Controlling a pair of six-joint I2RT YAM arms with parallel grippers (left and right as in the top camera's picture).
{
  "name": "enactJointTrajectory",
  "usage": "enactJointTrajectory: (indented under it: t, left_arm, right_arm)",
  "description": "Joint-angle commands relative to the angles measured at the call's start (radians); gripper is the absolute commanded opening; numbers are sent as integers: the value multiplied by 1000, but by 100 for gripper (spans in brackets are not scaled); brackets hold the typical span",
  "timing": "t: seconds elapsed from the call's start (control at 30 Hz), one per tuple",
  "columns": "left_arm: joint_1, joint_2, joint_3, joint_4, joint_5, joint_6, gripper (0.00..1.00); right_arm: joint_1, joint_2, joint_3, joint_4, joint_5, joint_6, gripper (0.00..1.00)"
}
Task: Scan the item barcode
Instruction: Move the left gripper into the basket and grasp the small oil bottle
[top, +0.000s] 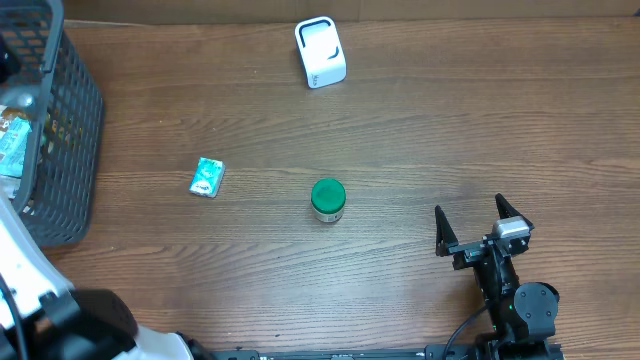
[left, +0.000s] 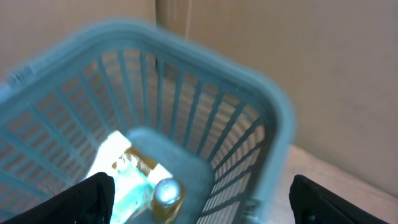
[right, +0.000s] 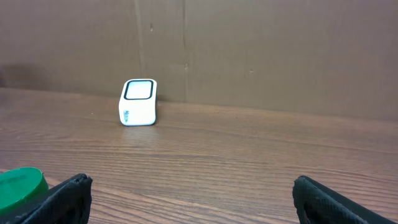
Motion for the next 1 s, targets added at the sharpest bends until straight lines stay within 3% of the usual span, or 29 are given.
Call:
enactJointTrajectory:
  t: [0.0,0.1,0.43,0.77,0.97]
  left_arm:
    - [83,129,87,-15,255,-34,88]
    - [116,218,161,-59,323,-35,87]
    - [110,369,200,-114,291,114,86]
    - [78,446,199,-185,175,311,88]
    - [50,507,198,-199,124,320,86]
  right_arm:
    - [-6,-7,-10,4,5,-5,100]
    - [-6,-7,-10,4,5,-5,100]
    - [-6,-7,-10,4,5,-5,100]
    - [-6,-7,-10,4,5,-5,100]
    - [-6,-7,-10,4,5,-5,100]
